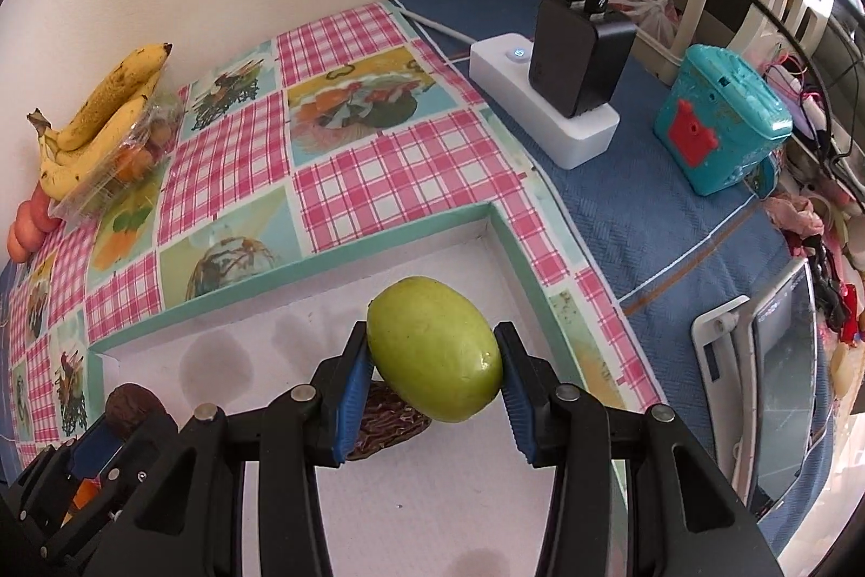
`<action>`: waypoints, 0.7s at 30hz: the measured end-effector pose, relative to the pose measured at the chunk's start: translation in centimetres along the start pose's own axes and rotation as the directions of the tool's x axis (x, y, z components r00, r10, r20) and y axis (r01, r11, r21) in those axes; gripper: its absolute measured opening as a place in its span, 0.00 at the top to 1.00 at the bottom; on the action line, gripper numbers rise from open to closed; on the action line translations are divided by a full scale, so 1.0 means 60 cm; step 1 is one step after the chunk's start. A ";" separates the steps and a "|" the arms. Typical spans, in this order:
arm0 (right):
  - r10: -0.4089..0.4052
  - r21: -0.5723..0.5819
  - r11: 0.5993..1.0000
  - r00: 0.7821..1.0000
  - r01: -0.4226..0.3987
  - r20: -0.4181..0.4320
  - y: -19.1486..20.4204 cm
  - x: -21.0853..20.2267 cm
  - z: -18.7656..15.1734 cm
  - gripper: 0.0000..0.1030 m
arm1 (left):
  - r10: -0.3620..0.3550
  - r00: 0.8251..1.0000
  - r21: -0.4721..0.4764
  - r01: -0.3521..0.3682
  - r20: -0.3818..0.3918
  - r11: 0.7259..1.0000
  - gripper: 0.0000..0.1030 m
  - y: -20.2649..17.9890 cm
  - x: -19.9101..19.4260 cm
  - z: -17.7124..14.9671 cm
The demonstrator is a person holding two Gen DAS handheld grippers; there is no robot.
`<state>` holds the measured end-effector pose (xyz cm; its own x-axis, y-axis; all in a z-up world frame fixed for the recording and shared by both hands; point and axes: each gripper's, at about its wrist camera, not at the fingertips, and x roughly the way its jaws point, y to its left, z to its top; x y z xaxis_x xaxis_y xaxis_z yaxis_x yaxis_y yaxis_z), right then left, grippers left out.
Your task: Organize fruits
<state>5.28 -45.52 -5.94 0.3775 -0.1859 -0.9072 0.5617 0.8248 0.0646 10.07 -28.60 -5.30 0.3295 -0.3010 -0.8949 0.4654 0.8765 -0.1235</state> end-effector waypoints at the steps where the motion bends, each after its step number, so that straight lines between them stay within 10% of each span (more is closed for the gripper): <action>1: 0.000 -0.001 1.000 1.000 0.000 -0.002 0.002 0.001 0.000 0.55 | 0.001 1.000 0.001 -0.001 0.000 1.000 0.63 -0.001 0.001 0.000; 21: -0.015 -0.007 1.000 1.000 0.015 -0.017 0.010 0.026 -0.005 0.55 | -0.016 1.000 0.012 0.016 -0.013 1.000 0.63 -0.002 0.009 0.000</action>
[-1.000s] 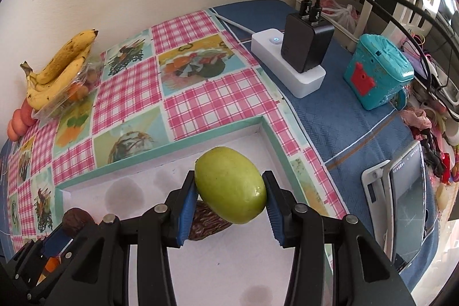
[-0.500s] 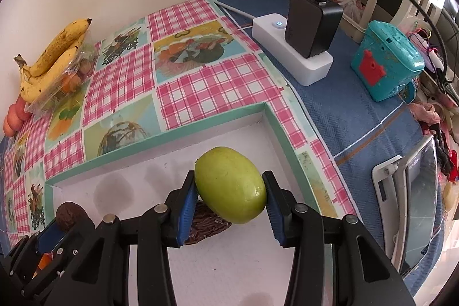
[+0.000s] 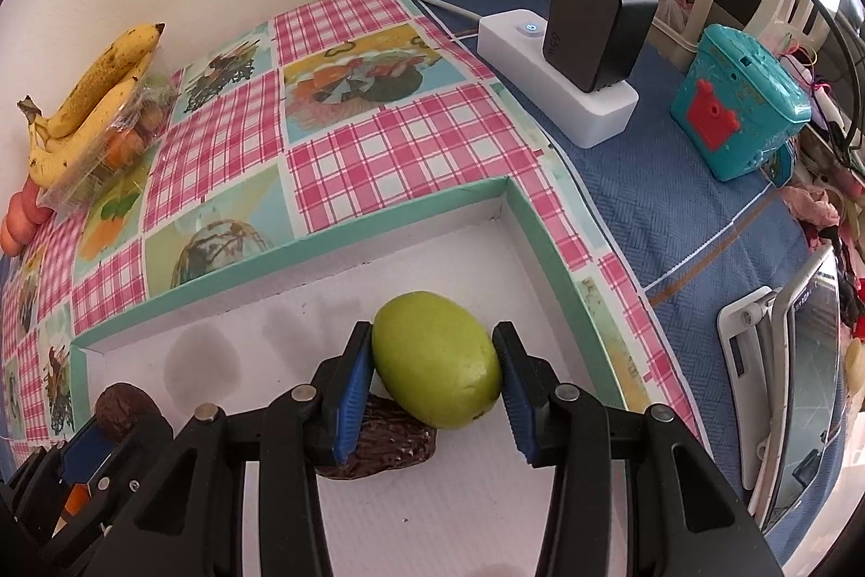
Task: Organize fruits
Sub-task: 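Open the left gripper dropping the dark fruit while the right releases the green pear into the tray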
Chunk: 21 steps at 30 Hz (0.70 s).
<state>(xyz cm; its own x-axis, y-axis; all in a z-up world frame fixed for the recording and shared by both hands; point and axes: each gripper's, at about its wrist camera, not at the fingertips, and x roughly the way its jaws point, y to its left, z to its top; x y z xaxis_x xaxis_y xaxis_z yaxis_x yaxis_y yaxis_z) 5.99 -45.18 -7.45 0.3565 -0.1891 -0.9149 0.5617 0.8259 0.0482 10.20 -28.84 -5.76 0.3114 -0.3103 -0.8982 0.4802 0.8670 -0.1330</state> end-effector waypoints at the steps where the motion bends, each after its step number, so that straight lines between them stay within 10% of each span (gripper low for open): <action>1: -0.003 -0.006 1.000 1.000 0.003 0.002 0.001 0.000 0.000 0.55 | -0.001 1.000 0.000 0.001 -0.001 1.000 0.63 0.001 0.000 0.000; 18: -0.027 -0.066 0.997 0.999 0.030 0.042 0.004 -0.013 0.009 0.46 | -0.003 1.000 -0.014 0.003 0.004 1.000 0.61 0.004 -0.021 0.007; 21: -0.032 -0.080 0.996 0.998 0.036 0.052 0.007 -0.020 0.009 0.46 | 0.001 1.000 -0.030 -0.001 0.016 1.000 0.46 0.011 -0.035 0.013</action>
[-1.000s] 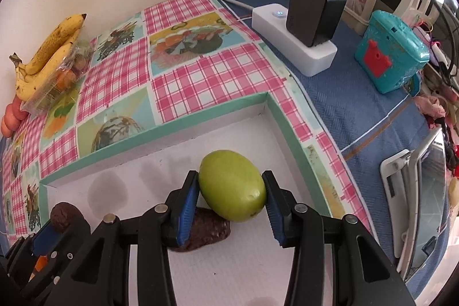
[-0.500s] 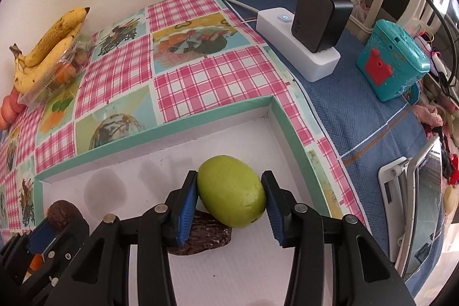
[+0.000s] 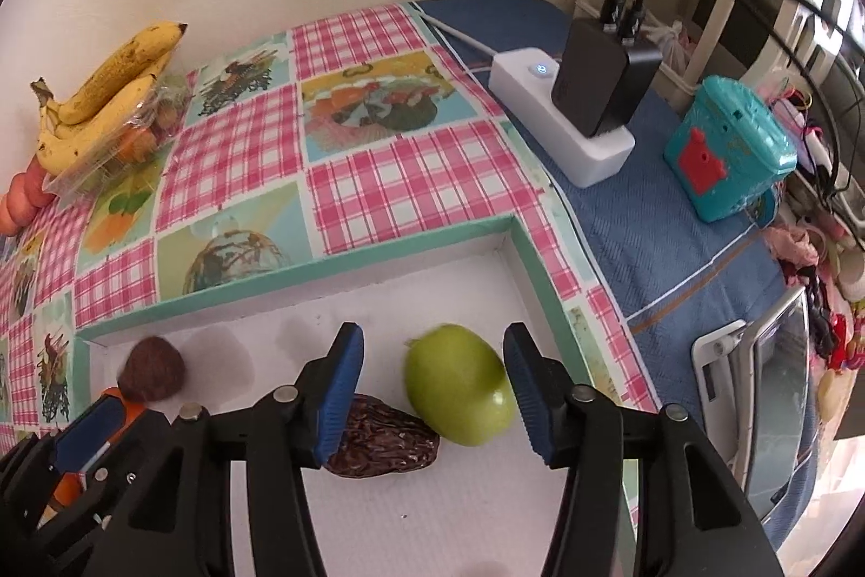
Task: Organize fruits
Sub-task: 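Open the left gripper dropping the dark fruit while the right releases the green pear into the tray, then withdraw both grippers from the tray toward the fruit pile on the tablecloth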
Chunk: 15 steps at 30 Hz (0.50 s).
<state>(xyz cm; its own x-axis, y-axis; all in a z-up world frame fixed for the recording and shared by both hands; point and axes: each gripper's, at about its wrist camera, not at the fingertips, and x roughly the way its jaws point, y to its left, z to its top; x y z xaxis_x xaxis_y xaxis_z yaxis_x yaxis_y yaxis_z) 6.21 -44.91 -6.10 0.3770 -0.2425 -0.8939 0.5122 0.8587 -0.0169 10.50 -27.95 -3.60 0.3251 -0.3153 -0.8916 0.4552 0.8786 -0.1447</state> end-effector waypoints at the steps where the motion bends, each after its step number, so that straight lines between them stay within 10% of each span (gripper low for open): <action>1: 0.000 -0.004 1.000 1.000 0.000 0.001 0.001 -0.002 0.002 0.45 | 0.001 1.000 -0.007 -0.001 0.005 1.000 0.42 0.004 -0.005 0.003; 4: -0.003 -0.012 1.000 1.000 0.003 0.007 0.004 -0.009 0.004 0.27 | 0.019 1.000 -0.031 -0.018 0.018 0.999 0.37 0.016 -0.019 0.012; 15: -0.016 -0.050 0.999 1.000 0.017 0.023 0.021 -0.021 0.011 0.26 | 0.149 0.989 -0.183 -0.145 0.008 0.972 0.26 0.108 -0.031 0.021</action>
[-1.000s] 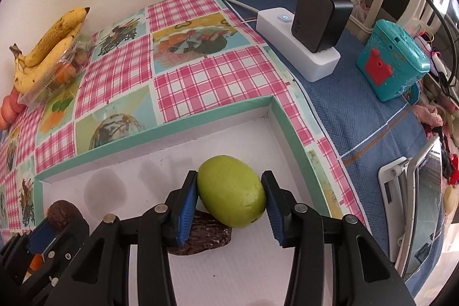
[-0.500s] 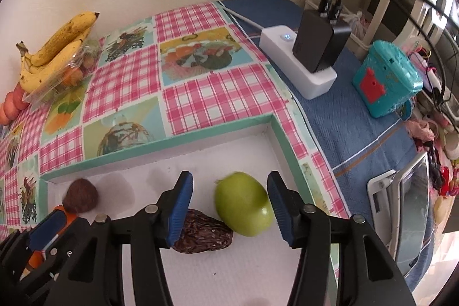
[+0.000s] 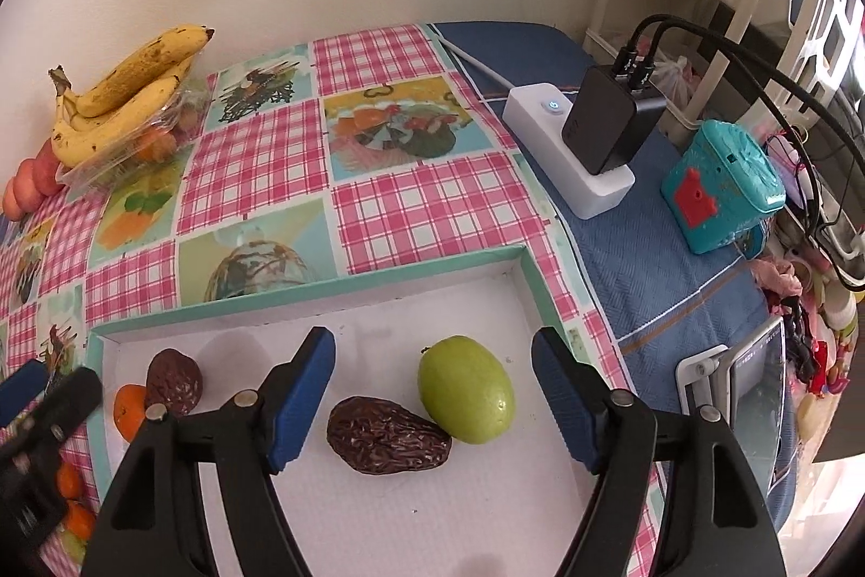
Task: Organize fruits
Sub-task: 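Withdraw both grippers from the tray toward the fruit pile on the tablecloth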
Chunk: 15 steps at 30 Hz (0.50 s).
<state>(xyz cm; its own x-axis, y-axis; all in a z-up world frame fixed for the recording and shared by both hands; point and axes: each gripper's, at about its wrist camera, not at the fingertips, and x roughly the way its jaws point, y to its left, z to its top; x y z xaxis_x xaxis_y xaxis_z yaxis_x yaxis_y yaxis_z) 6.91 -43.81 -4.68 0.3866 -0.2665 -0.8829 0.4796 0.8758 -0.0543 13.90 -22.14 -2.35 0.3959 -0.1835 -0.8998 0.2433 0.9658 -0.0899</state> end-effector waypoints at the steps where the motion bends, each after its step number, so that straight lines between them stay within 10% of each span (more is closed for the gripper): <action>1: -0.001 -0.003 1.000 1.000 0.001 -0.002 0.002 0.000 0.000 0.26 | 0.007 1.000 -0.010 -0.007 0.000 1.000 0.26 0.006 0.001 0.000; 15: 0.036 -0.039 0.999 0.999 -0.036 -0.001 0.048 -0.017 0.006 0.26 | 0.058 0.998 -0.140 -0.059 -0.011 0.988 0.19 0.090 0.008 0.014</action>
<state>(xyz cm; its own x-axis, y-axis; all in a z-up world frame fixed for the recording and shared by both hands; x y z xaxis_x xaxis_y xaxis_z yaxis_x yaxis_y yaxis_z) 8.17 -41.18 -3.74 0.4028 -0.2339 -0.8849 0.4341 0.9000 -0.0403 16.18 -17.19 -2.92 0.3997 -0.1256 -0.9080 0.0937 0.9910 -0.0958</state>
